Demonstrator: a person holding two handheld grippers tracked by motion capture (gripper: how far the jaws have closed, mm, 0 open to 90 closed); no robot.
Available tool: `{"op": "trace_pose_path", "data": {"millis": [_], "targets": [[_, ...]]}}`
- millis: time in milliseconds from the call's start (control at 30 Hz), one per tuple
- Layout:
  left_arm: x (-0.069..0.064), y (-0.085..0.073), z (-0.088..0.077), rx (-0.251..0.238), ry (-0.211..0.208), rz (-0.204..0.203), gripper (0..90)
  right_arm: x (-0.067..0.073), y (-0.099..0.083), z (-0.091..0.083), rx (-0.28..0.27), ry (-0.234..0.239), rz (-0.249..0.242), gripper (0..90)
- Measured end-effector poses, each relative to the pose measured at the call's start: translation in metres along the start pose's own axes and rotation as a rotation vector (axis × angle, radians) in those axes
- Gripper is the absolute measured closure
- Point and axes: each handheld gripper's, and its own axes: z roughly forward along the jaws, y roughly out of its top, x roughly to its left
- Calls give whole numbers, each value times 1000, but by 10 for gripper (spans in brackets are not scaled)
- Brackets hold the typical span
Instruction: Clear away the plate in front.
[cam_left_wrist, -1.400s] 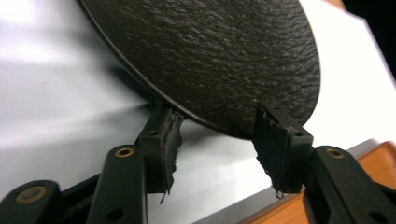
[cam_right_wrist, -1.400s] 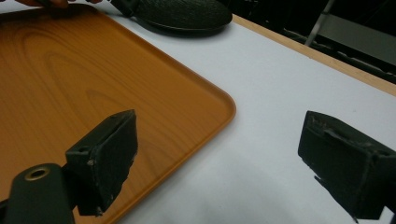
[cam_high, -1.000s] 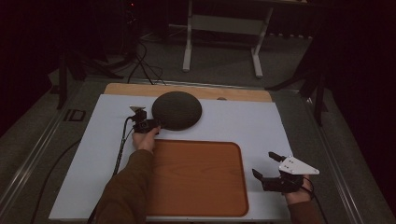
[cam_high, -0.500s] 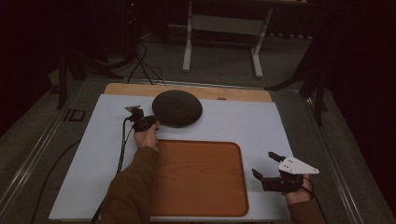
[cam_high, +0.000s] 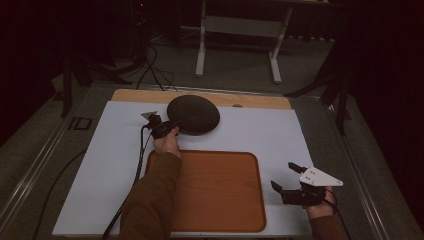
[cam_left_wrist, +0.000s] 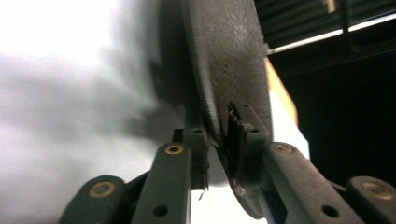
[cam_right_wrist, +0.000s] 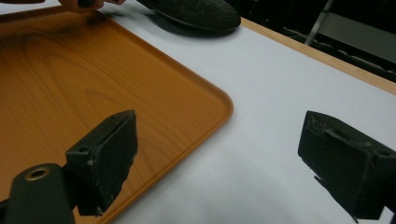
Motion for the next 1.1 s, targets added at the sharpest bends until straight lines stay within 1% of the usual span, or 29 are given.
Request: {"op": "trace_pose_path", "data": {"millis": [67, 100, 133, 167, 233, 267, 333, 367, 433, 467, 567, 600, 633, 700, 767, 900, 967, 1033, 1100], "targets": [[-1, 0, 0, 0, -3, -6, 831, 0, 0, 0, 0, -2, 0, 116], [-1, 0, -2, -6, -22, -29, 831, 0, 0, 0, -1, -2, 0, 116], [0, 0, -3, -11, -45, -46, 850, 0, 0, 0, 0, -2, 0, 116], [-1, 0, -3, -10, -44, -41, 850, 0, 0, -1, -1, -2, -2, 116], [0, 1, -5, 8, -54, -62, 847, 0, 0, -1, -3, -3, -4, 116], [1, 1, -6, 14, -59, -79, 847, 0, 0, -1, -3, -4, -3, 116], [4, 1, -8, 24, -68, -101, 845, -1, 0, -1, -2, -5, -2, 116], [6, 0, -9, 26, -74, -110, 845, -1, 0, -1, -2, -5, 0, 116], [8, -1, -10, 30, -82, -117, 845, -1, 0, -2, -4, -6, 0, 116], [8, -1, -12, 32, -86, -117, 842, -1, -1, -2, -3, -6, 1, 116], [8, -1, -15, 38, -93, -94, 838, -1, -1, -2, -1, -7, 2, 116], [8, -1, -17, 44, -94, -85, 837, -1, -1, -2, -3, -7, 1, 116], [7, -1, -20, 45, -95, -87, 837, -1, -1, -2, -3, -7, 0, 116], [6, 0, -25, 53, -102, -71, 835, -1, -1, -2, -1, -8, 1, 116], [5, 1, -32, 59, -109, -54, 834, -1, -1, -3, -1, -9, -1, 116], [4, 1, -47, 62, -132, -47, 835, -1, -2, -3, 0, -13, 1, 116], [3, 0, -55, 68, -141, -31, 834, -1, -1, -4, 0, -14, 0, 116], [2, -3, -62, 71, -155, -17, 834, 0, -1, -4, 3, -15, -3, 116], [4, -9, -68, 77, -176, -18, 835, 0, -1, -3, 5, -15, -5, 116]]}}
